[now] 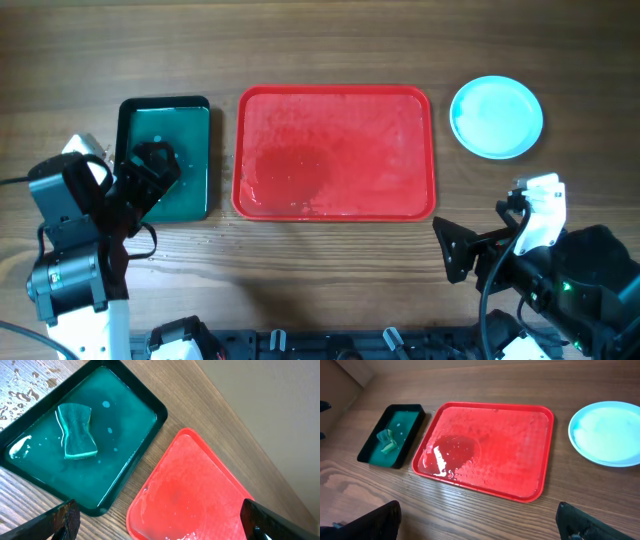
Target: Clean dirty plates on tray and stack at the side
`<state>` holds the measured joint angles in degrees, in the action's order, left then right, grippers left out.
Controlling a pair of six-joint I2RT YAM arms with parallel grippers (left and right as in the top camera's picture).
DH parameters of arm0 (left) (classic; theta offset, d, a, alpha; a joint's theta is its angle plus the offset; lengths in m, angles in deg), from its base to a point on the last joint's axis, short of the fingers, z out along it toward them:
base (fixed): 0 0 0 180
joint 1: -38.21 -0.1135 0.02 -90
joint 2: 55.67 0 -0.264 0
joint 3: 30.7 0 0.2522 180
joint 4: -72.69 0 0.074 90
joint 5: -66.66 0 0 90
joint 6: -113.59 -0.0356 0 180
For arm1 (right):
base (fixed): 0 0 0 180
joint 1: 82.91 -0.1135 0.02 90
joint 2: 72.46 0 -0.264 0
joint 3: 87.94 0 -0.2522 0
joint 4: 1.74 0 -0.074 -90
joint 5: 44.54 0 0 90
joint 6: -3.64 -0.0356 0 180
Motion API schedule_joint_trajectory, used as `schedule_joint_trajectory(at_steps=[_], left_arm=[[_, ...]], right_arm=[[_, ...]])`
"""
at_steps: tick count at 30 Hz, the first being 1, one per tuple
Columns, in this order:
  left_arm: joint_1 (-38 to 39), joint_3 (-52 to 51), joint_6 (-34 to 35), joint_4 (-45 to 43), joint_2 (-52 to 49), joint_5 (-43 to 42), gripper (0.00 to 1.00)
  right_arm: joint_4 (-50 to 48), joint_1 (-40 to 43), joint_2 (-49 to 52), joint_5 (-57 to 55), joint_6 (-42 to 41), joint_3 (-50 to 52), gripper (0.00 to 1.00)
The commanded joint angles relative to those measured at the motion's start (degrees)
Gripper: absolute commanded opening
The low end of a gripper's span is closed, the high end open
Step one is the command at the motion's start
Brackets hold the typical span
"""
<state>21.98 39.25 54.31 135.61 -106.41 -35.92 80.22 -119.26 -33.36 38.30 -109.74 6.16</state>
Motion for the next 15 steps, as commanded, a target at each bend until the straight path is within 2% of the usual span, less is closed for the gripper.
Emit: schedule_joint_trajectory(at_steps=[1,12,15], left_arm=[[0.3,0.1,-0.3,0.0,-0.7,-1.1,1.00],[0.3,0.1,-0.3,0.0,-3.9,-1.1,1.00],[0.3,0.1,-0.3,0.0,-4.6,-1.1,1.00]], right_arm=[[0.0,-0.3,0.1,-1.3,-0.8,0.5,1.00],[0.1,-0.1,0.0,-1.3,-0.8,0.5,1.00],[0.9,4.1,-0.7,-1.9,0.0,0.5,1.00]])
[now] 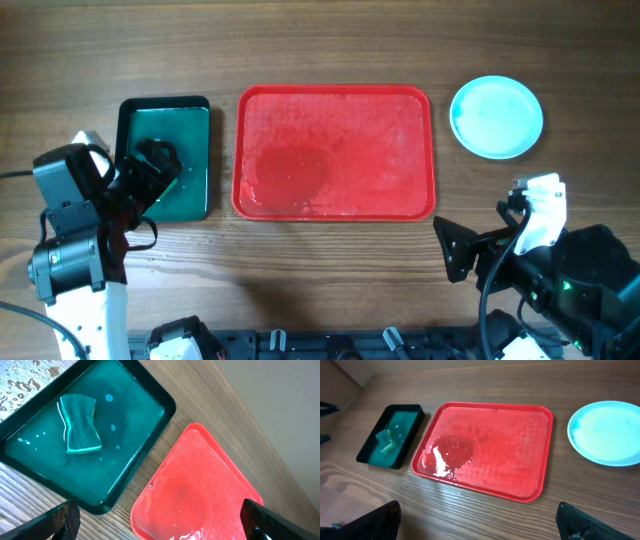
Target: Clean dirty plates on tray and stack at the side
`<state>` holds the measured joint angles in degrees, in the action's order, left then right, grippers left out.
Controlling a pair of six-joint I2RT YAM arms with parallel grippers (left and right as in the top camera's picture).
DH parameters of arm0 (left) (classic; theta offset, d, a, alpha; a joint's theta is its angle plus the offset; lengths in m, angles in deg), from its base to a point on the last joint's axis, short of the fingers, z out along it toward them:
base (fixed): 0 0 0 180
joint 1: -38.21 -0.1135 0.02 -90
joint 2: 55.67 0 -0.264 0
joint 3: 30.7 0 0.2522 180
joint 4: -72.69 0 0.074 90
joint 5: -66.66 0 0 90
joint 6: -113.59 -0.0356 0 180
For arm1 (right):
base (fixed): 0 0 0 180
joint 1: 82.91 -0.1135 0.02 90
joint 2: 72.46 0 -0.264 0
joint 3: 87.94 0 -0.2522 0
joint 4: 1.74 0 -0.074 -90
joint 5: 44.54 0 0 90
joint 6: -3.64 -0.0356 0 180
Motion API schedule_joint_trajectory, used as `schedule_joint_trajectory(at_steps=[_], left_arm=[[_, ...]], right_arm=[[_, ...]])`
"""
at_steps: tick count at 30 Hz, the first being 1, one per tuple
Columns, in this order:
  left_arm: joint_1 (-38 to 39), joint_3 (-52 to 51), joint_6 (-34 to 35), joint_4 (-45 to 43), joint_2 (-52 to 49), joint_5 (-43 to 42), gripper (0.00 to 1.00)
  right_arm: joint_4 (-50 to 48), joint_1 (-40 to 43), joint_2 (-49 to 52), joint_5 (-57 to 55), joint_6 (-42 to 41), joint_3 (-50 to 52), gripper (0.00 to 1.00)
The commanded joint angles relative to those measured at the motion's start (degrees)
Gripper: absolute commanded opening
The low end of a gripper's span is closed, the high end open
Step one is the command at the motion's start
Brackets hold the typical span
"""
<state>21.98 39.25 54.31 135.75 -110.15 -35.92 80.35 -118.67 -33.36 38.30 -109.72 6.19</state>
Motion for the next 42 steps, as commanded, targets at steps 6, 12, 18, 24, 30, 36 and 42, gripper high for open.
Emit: schedule_joint_trajectory(at_steps=[6,12,18,24,30,36,42], left_arm=[[0.3,0.1,-0.3,-0.2,-2.7,-1.1,1.00],[0.3,0.1,-0.3,-0.2,-4.0,-1.1,1.00],[0.3,0.1,-0.3,-0.2,-4.2,-1.1,1.00],[0.3,0.1,-0.3,-0.2,-4.2,-1.1,1.00],[0.3,0.1,-0.3,-0.2,-4.2,-1.1,1.00],[0.3,0.1,-0.3,-0.2,-4.2,-1.1,1.00],[0.3,0.1,-0.3,-0.2,-4.2,-1.1,1.00]], right_arm=[[1.6,19.1,-5.9,0.7,-0.7,1.2,1.00],[-12.2,28.6,-16.5,5.6,4.7,12.4,1.00],[-32.6,35.4,-27.8,18.0,9.6,32.8,1.00],[-56.4,35.7,-33.8,22.2,9.2,51.7,1.00],[-69.7,35.7,-38.9,22.2,8.2,62.2,1.00],[-76.5,35.7,-38.9,19.6,8.4,66.6,1.00],[-82.2,35.7,-38.9,17.4,8.3,71.7,1.00]])
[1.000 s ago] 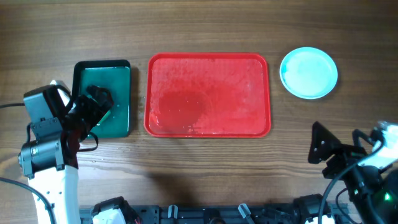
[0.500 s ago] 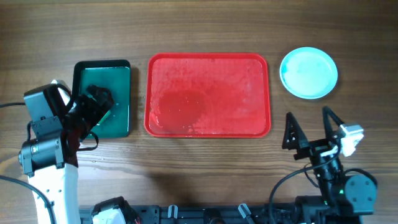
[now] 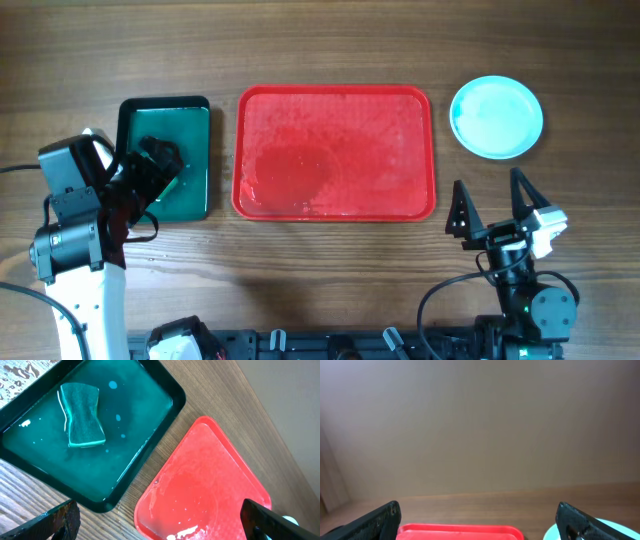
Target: Clean dirty plates on tray and stack at the side
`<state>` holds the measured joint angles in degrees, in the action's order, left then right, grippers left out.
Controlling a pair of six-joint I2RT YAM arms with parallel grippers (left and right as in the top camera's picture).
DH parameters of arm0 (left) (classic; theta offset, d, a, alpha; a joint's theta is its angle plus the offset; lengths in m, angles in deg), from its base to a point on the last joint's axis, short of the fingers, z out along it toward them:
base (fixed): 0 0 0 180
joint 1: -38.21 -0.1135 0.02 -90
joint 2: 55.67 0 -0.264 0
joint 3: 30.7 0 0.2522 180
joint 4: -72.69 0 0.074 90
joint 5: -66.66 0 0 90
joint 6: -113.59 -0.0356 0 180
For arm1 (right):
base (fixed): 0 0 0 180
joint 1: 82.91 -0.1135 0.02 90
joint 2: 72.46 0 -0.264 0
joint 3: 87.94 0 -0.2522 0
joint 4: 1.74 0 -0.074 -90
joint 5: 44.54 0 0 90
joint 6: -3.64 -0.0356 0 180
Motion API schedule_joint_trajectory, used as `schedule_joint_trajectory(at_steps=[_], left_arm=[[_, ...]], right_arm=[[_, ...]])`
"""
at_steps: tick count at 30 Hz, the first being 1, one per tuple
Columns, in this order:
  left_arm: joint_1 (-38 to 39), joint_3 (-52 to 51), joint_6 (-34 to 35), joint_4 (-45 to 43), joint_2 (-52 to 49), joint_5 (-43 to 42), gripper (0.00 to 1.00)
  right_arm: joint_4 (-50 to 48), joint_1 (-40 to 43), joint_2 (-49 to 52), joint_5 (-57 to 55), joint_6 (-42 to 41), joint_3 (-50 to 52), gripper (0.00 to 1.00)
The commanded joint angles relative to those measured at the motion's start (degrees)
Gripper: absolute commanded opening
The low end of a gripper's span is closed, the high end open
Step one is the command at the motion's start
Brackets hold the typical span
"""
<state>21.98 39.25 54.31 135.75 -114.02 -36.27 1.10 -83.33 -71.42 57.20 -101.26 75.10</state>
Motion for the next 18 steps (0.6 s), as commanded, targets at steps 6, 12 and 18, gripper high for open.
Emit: schedule_joint_trajectory(at_steps=[6,12,18], left_arm=[[0.3,0.1,-0.3,-0.2,-0.3,-0.7,1.00],[0.3,0.1,-0.3,-0.2,-0.3,-0.7,1.00],[0.3,0.1,-0.3,-0.2,-0.3,-0.7,1.00]], right_arm=[[1.5,0.3,-0.9,-1.9,1.4,2.9,1.00],[10.3,0.3,-0.9,-2.8,1.8,2.9,1.00],[10.4,0.3,-0.9,-3.2,4.5,2.9,1.00]])
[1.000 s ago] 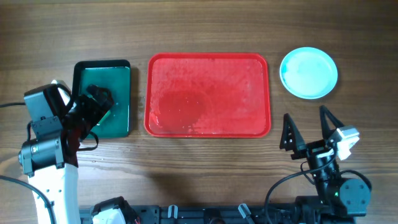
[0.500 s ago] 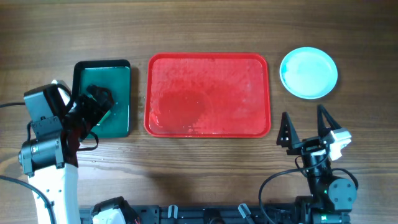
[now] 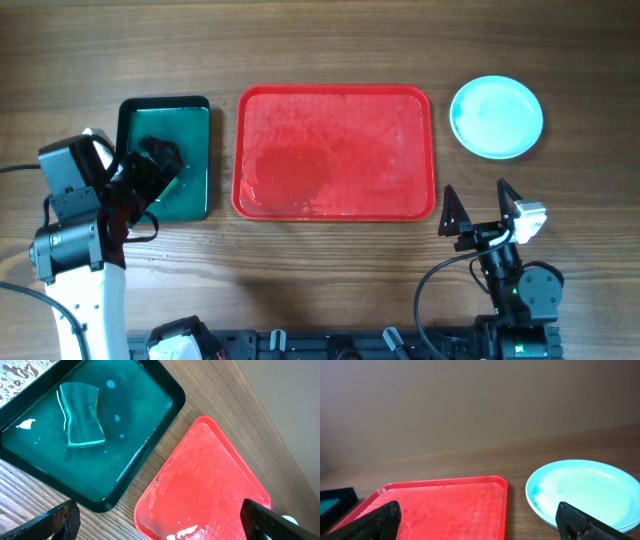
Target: Clean dirty plates on tray and stack at the side
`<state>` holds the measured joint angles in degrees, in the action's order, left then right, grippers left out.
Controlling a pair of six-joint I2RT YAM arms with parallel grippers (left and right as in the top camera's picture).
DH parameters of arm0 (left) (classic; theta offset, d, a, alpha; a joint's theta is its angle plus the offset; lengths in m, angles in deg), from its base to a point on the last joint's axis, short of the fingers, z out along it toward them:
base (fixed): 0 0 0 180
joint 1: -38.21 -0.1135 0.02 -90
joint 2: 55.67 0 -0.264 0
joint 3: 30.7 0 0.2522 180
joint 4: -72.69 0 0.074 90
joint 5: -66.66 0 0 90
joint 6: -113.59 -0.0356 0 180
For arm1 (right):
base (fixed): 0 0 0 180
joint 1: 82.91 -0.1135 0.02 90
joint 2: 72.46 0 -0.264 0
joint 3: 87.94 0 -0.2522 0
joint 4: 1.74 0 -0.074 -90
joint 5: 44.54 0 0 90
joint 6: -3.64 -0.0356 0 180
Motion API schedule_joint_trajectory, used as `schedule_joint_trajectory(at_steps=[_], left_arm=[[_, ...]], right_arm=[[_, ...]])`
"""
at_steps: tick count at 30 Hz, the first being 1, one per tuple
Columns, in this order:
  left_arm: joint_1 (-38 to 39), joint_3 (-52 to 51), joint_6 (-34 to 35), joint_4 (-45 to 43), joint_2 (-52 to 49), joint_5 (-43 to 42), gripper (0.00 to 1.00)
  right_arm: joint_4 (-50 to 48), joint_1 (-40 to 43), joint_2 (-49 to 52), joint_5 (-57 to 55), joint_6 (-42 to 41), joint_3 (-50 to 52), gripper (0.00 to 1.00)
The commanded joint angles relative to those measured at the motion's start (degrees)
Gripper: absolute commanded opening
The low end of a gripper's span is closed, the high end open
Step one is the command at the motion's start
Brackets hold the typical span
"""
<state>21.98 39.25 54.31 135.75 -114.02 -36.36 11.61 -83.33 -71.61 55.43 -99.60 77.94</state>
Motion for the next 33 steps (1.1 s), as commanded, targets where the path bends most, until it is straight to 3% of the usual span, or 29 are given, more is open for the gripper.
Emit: schedule_joint_trajectory(at_steps=[1,9,33], left_arm=[[0.2,0.1,-0.3,-0.2,-0.3,-0.7,1.00],[0.3,0.1,-0.3,-0.2,-0.3,-0.7,1.00],[0.3,0.1,-0.3,-0.2,-0.3,-0.7,1.00]], right_arm=[[0.0,0.3,-0.7,-1.2,4.5,0.1,1.00],[0.0,0.3,-0.7,-1.5,13.3,0.1,1.00],[-0.2,0.3,-0.6,-1.1,10.2,0.1,1.00]])
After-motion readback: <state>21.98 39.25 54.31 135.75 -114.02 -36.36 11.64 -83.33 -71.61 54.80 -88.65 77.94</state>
